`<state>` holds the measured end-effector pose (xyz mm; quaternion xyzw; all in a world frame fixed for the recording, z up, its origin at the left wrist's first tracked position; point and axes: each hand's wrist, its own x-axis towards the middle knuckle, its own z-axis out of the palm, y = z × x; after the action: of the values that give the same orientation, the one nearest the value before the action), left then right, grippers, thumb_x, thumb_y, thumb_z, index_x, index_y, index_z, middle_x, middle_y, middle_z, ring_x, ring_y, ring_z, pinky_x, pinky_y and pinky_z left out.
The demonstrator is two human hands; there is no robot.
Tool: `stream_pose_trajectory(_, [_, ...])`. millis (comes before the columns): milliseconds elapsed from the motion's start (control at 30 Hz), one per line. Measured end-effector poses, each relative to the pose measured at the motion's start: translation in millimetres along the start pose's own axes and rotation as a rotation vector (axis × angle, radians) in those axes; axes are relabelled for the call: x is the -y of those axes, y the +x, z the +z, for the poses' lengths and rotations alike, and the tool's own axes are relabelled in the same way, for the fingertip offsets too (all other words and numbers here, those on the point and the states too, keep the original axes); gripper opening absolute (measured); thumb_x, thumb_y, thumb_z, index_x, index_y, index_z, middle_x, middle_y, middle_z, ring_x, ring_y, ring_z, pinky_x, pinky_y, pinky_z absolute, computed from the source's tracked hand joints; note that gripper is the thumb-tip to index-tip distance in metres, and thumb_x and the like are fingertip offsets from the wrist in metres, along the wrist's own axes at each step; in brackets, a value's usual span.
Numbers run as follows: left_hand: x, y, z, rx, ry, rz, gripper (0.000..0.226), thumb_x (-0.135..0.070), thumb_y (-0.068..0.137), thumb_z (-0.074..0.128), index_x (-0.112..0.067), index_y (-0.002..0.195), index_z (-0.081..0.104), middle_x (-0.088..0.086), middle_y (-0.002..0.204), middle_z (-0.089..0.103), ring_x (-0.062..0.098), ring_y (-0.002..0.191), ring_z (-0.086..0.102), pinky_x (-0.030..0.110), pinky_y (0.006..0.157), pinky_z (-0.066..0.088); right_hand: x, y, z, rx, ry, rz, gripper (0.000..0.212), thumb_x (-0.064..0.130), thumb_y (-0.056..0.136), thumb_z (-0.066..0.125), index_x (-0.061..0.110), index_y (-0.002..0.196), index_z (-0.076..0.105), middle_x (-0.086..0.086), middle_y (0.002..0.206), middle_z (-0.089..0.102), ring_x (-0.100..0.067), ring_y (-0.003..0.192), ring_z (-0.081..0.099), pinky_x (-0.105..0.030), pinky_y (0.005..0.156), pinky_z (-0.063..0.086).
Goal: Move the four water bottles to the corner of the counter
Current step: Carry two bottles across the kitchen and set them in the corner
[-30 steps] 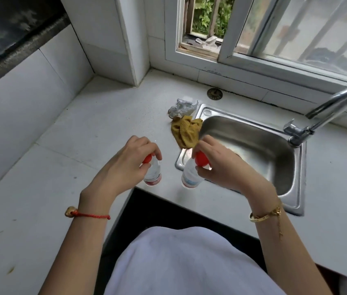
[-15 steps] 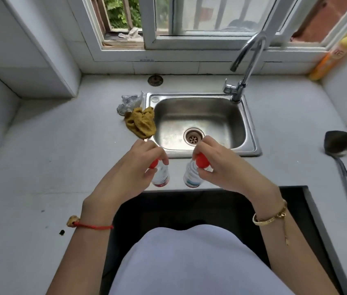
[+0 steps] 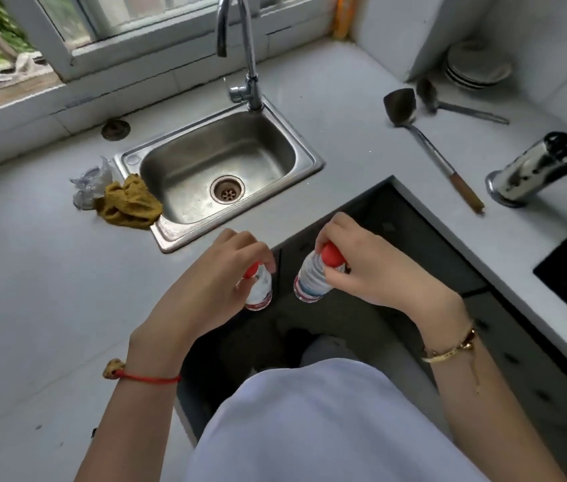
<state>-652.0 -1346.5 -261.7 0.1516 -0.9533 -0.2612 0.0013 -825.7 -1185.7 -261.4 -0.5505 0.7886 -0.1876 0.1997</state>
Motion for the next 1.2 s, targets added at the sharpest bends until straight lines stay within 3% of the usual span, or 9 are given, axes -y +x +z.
stream_pose_trajectory(133, [-20.1, 7.8, 11.4, 0.077, 0.027, 0.135, 0.033, -0.007, 0.085, 0.061, -0.034, 0.104, 0.056, -0.009, 0.111, 0.054, 0.010, 0.107, 0.038, 0.024, 0.076, 0.046, -5.1, -43.4, 0.7, -0.052, -0.008, 0.139, 0.026, 0.034, 0.086, 0.062, 0.029, 0.103, 0.044, 0.011, 0.107, 0.043, -0.009, 0.081, 0.056, -0.011, 0.058, 0.040])
stream_pose_trajectory(400, [-78.6, 29.8, 39.7, 0.214, 0.041, 0.388, 0.033, -0.007, 0.086, 0.057, -0.033, 0.106, 0.055, -0.010, 0.111, 0.054, 0.010, 0.105, 0.038, 0.023, 0.075, 0.045, -17.7, -123.6, 0.1, -0.188, 0.001, 0.375, 0.021, 0.032, 0.085, 0.061, 0.031, 0.096, 0.043, 0.012, 0.102, 0.041, -0.007, 0.073, 0.055, -0.018, 0.055, 0.041])
stream_pose_trajectory(633, [-146.5, 48.0, 70.6, 0.278, 0.086, 0.589, 0.030, -0.008, 0.087, 0.057, -0.031, 0.106, 0.055, -0.011, 0.108, 0.052, 0.011, 0.106, 0.040, 0.025, 0.075, 0.049, -34.4, -196.2, -5.0, -0.310, 0.048, 0.547, 0.019, 0.026, 0.084, 0.059, 0.030, 0.094, 0.044, 0.010, 0.100, 0.041, -0.013, 0.075, 0.055, -0.034, 0.062, 0.050])
stream_pose_trajectory(833, [-216.4, 54.6, 111.5, 0.332, 0.087, 0.712, 0.030, -0.005, 0.088, 0.053, -0.030, 0.104, 0.058, -0.010, 0.104, 0.054, 0.011, 0.100, 0.040, 0.027, 0.075, 0.047, -52.9, -274.2, -8.9, -0.390, 0.084, 0.641, 0.021, 0.023, 0.083, 0.061, 0.029, 0.095, 0.044, 0.011, 0.101, 0.040, -0.007, 0.073, 0.049, -0.020, 0.058, 0.037])
stream_pose_trajectory(1033, [-300.3, 44.2, 161.5, 0.390, 0.076, 0.840, 0.030, -0.003, 0.086, 0.053, -0.028, 0.101, 0.059, -0.009, 0.099, 0.055, 0.015, 0.097, 0.042, 0.028, 0.074, 0.045, -68.0, -371.8, -11.9, -0.456, 0.070, 0.782, 0.020, 0.026, 0.082, 0.058, 0.031, 0.095, 0.044, 0.014, 0.102, 0.039, -0.015, 0.072, 0.054, -0.035, 0.059, 0.049])
stream_pose_trajectory(1200, [-373.6, 23.2, 210.7, 0.428, 0.051, 0.949, 0.029, -0.004, 0.086, 0.058, -0.030, 0.101, 0.058, -0.014, 0.099, 0.052, 0.011, 0.096, 0.040, 0.022, 0.074, 0.042, -78.4, -458.5, -7.1, -0.510, 0.044, 0.873, 0.018, 0.026, 0.083, 0.058, 0.030, 0.095, 0.045, 0.015, 0.102, 0.040, -0.013, 0.071, 0.051, -0.028, 0.056, 0.044])
